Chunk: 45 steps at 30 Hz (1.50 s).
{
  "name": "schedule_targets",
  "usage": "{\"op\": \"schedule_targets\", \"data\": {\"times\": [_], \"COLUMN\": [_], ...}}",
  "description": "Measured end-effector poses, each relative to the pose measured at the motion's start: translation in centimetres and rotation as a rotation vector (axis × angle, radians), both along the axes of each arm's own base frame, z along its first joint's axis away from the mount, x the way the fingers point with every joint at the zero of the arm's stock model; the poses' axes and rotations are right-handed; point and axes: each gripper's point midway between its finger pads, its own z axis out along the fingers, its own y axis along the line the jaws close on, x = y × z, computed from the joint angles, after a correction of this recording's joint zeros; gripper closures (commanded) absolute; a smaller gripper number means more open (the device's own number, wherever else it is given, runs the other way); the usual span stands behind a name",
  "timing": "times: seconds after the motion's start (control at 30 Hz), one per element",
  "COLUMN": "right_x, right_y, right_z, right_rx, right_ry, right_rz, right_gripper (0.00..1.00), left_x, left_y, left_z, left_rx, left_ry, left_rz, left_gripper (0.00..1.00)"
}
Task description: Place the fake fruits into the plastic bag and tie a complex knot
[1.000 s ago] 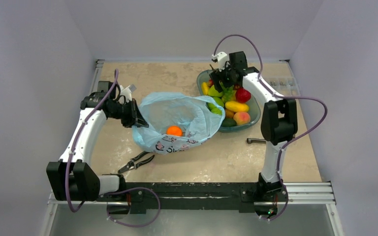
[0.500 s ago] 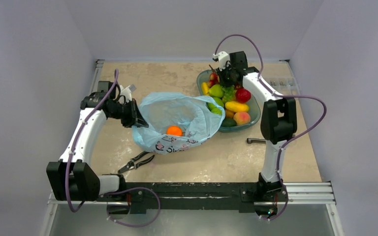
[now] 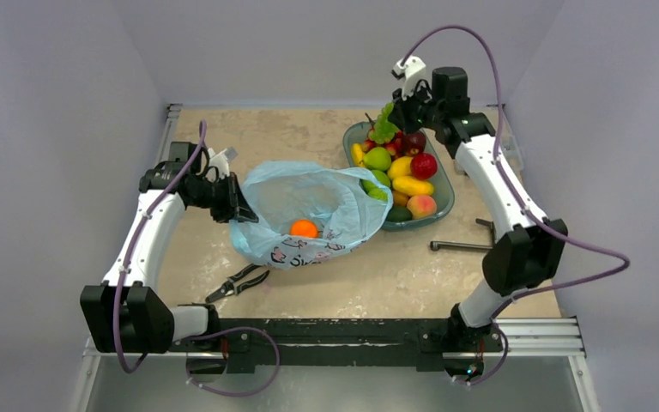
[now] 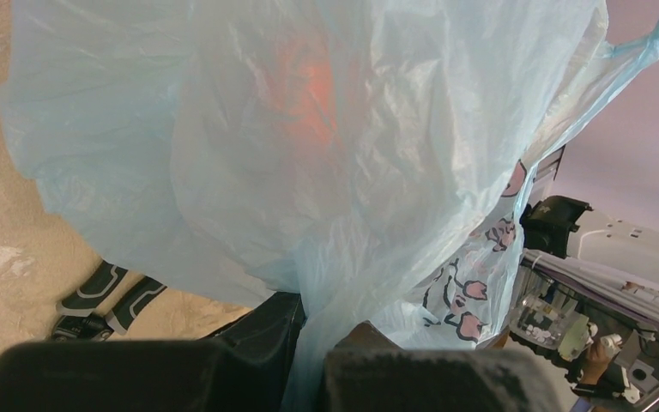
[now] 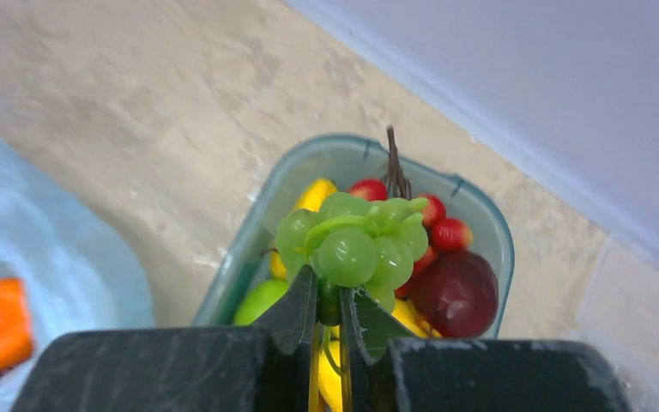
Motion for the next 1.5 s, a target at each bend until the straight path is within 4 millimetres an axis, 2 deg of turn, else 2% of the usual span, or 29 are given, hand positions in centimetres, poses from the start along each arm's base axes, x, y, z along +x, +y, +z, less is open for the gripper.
{"op": "schedule_targets", "data": {"times": [0.1, 0.27, 0.43, 0.53, 0.6, 0.73, 0.83, 1.03, 1.2, 1.23, 1.3, 1.37, 1.43, 1.5], "right_x": [-1.8, -4.5, -7.7, -10.9, -13.2, -18.2, -20.2, -21.0, -20.1, -19.9, -19.4, -19.2, -19.2, -19.0], "right_y": [0.6, 2.7, 5.9, 9.3, 12.0, 17.1, 19.7, 22.2, 23.5, 23.6, 23.8, 23.5, 23.2, 23.1], "right_z": [4.5, 9.3, 12.5, 13.6, 13.5, 10.1, 6.7, 0.5, -6.8, -8.3, -11.3, -13.2, -13.9, -13.4], "right_rx": [0.068, 0.2, 0.326, 0.37, 0.385, 0.379, 0.346, 0.242, 0.092, 0.062, 0.004, -0.039, -0.06, -0.063], "right_ry": [-0.078, -0.119, -0.111, -0.1, -0.095, -0.015, 0.05, 0.082, 0.106, 0.117, 0.139, 0.157, 0.163, 0.15], "right_rz": [0.035, 0.146, 0.292, 0.418, 0.512, 0.682, 0.758, 0.826, 0.85, 0.849, 0.847, 0.84, 0.835, 0.827], "right_gripper": [1.0, 1.0, 1.0, 1.0, 1.0, 1.0, 1.0, 1.0, 1.0, 0.94, 0.72, 0.54, 0.39, 0.3], "left_x": [0.0, -0.1, -0.1, -0.2, -0.2, -0.2, -0.2, -0.2, -0.2, -0.2, -0.2, -0.2, -0.2, -0.1], "left_y": [0.0, 0.0, 0.0, 0.0, 0.0, 0.0, 0.0, 0.0, 0.0, 0.0, 0.0, 0.0, 0.0, 0.0], "left_z": [0.0, -0.1, -0.2, -0.2, -0.3, -0.3, -0.3, -0.3, -0.3, -0.3, -0.3, -0.4, -0.5, -0.6], "left_rx": [0.0, 0.0, 0.002, 0.002, 0.001, -0.001, 0.0, -0.001, -0.001, -0.001, -0.001, -0.001, -0.001, -0.001], "left_ry": [0.0, 0.003, 0.0, 0.002, 0.004, 0.004, 0.004, 0.004, 0.004, 0.004, 0.005, 0.008, 0.012, 0.016], "left_rz": [0.0, -0.001, -0.005, -0.006, -0.006, -0.007, -0.007, -0.008, -0.008, -0.008, -0.008, -0.008, -0.008, -0.008], "left_gripper": [1.0, 1.0, 1.0, 1.0, 1.0, 1.0, 1.0, 1.0, 1.0, 1.0, 1.0, 1.0, 1.0, 1.0]}}
